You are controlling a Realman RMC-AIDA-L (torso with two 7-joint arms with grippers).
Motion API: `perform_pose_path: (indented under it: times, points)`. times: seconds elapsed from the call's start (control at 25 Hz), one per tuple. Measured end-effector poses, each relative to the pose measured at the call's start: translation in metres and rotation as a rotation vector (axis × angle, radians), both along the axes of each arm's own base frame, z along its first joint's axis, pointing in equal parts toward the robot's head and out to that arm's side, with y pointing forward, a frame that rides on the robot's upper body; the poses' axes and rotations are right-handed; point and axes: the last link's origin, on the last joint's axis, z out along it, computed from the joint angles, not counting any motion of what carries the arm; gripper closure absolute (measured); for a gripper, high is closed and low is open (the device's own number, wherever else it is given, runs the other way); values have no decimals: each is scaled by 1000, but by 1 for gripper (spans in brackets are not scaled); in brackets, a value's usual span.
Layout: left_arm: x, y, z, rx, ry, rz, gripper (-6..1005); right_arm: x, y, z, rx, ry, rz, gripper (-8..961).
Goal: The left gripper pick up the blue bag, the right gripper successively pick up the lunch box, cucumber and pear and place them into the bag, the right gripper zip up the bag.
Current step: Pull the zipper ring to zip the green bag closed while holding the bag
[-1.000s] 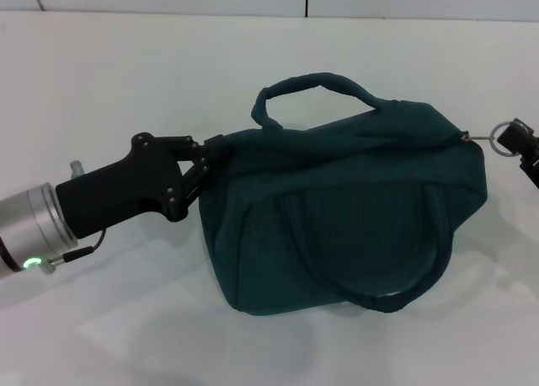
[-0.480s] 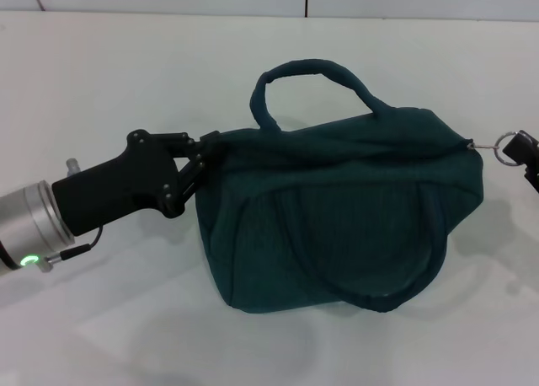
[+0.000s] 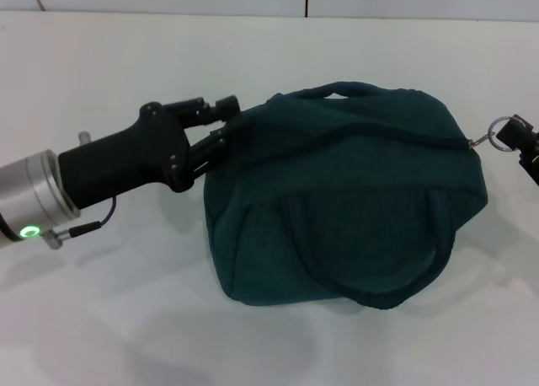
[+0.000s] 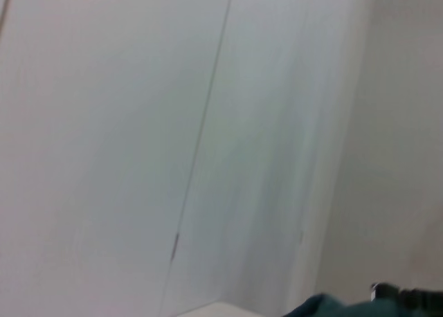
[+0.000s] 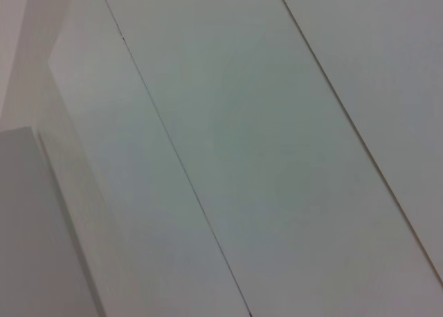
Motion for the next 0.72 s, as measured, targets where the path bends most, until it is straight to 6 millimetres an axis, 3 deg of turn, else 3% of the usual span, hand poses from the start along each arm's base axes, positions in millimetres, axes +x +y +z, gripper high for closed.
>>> perform_pose_path:
  times: [0.16,0.6,0.72]
  points:
    - [7,3,5,-21,-14,-19,723,-1,0,-1,5,-3,5,941]
    - [9,10,-6,-35,21,7,498,-1,-1,-2,5,-3,3,941]
    - [11,14,-13,-45,45,10,504,0,-1,-3,5,-3,1,941]
